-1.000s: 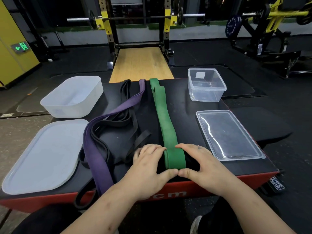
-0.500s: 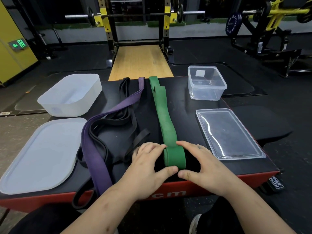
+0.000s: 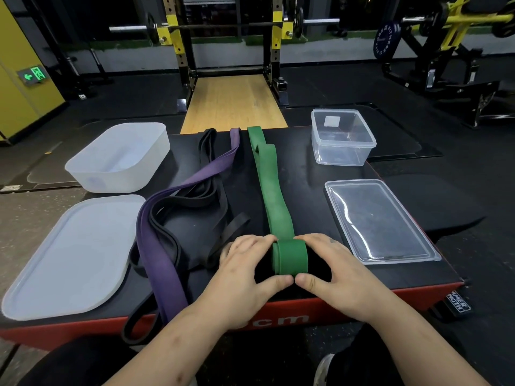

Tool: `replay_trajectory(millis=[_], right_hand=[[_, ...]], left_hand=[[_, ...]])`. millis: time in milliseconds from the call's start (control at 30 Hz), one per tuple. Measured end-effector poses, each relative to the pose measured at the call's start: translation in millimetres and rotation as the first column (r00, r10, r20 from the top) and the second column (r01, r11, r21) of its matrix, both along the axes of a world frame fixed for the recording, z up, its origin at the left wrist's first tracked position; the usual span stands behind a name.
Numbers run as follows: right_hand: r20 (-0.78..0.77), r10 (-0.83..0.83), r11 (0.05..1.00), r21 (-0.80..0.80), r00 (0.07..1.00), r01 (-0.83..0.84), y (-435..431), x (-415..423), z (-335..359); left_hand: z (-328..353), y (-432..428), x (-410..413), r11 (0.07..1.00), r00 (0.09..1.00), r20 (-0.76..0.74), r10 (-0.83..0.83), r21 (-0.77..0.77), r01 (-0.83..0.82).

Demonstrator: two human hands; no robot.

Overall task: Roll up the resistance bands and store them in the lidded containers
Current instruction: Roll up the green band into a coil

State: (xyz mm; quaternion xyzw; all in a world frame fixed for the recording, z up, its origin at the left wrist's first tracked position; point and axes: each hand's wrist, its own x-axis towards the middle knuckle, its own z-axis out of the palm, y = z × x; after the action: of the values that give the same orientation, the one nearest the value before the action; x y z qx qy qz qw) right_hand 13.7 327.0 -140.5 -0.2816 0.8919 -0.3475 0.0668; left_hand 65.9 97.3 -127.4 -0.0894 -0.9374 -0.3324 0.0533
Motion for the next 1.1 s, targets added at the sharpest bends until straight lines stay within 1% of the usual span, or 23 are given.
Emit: replay_trajectory(millis=[67,133,300,433,733,867,933,1100], right_hand=[[0.028,0.000,1.000,0.019,1.000,-0.001,0.6,-0.2,-0.4],[0.022,-0.003,1.000,0.020,1.000,0.002,-0.5,-1.0,-0.9],[-0.013,-0.028,1.000,-0.009,1.000,0.028,0.3,-0.2,-2.3],[-0.016,-0.031,0.999,-0.022,0.999,0.031,1.9,0.8,-3.9],[-0.019,-0.018,0.998,-0.066,1.000,0.017,-4.9,2.5,4.8],[0.026,0.015,1.000,-0.009,1.000,-0.015,2.8,0.7,2.1],[0.025,0.036,0.999,0.004,0.999,-0.036,3.4,0.6,3.4],[-0.003,0.022,0.999,-0.044,1.000,-0.022,4.1,0.5,1.9]], left_hand=[[-2.0,-0.9,-1.3,1.000,1.000,-0.016,0.016,0.009,-0.016],[-2.8,-0.7,-1.7,1.000,1.000,-0.018,0.018,0.004,-0.018],[-0.3,0.3,0.8,1.000,1.000,0.007,-0.012,-0.019,0.012],[-4.1,-0.3,-0.2,1.000,0.999,-0.033,-0.015,0.001,0.015],[-6.6,-0.6,-1.6,1.000,0.999,-0.041,-0.014,0.000,0.014],[-4.9,-1.1,-3.1,1.000,0.999,-0.037,0.006,0.027,-0.005],[-4.5,-1.5,-2.3,1.000,1.000,-0.030,-0.003,0.031,0.004],[-5.8,-0.1,-0.8,0.999,0.999,-0.035,-0.038,-0.031,0.037]])
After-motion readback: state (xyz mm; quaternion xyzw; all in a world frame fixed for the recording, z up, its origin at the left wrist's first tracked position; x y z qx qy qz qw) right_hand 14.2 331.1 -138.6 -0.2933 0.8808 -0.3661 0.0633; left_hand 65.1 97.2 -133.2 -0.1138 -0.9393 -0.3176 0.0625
